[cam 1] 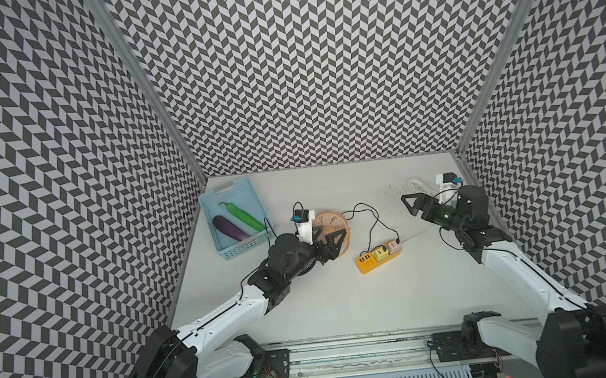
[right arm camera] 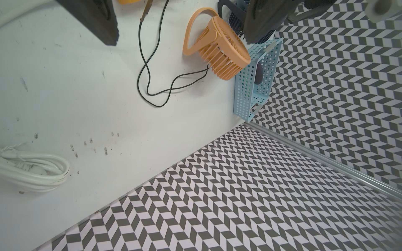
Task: Unplug the desk fan from the power strip
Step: Adjust the socket at the center of the board.
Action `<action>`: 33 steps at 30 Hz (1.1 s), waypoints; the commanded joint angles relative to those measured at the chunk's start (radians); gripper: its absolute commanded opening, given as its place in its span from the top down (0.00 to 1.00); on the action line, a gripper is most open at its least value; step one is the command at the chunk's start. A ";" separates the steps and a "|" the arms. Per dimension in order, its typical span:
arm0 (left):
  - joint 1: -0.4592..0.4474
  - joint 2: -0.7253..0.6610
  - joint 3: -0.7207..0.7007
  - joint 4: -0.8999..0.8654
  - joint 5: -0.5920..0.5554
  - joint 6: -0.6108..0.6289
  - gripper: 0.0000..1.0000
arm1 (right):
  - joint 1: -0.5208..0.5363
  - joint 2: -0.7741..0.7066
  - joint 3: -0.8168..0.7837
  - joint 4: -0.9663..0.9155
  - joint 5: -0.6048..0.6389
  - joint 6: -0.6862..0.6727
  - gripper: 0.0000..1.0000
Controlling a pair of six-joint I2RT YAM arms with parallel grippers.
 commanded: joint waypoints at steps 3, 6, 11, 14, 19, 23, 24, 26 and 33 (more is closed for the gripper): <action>-0.111 0.091 -0.040 0.066 -0.017 0.080 0.19 | 0.007 -0.031 -0.059 0.017 -0.083 0.015 0.07; -0.142 0.165 -0.056 0.109 0.011 0.083 0.23 | 0.007 -0.041 -0.080 0.011 -0.081 0.005 0.07; -0.175 0.269 -0.070 0.226 0.111 0.083 0.24 | 0.007 -0.053 -0.103 -0.008 -0.062 -0.017 0.07; -0.178 0.319 -0.075 0.316 0.169 0.072 0.21 | 0.006 -0.059 -0.111 -0.004 -0.052 -0.015 0.07; -0.178 0.403 -0.017 0.327 0.237 0.122 0.18 | 0.006 -0.058 -0.107 -0.012 -0.050 -0.029 0.05; -0.175 0.466 0.029 0.327 0.292 0.156 0.18 | 0.006 -0.058 -0.119 -0.008 -0.038 -0.031 0.05; -0.174 0.484 0.039 0.334 0.304 0.162 0.18 | 0.007 -0.056 -0.122 -0.004 -0.042 -0.030 0.05; -0.175 0.512 0.044 0.369 0.310 0.170 0.19 | 0.007 -0.048 -0.126 0.003 -0.048 -0.029 0.05; -0.149 0.610 0.101 0.406 0.344 0.196 0.19 | 0.007 -0.047 -0.136 -0.002 -0.038 -0.039 0.05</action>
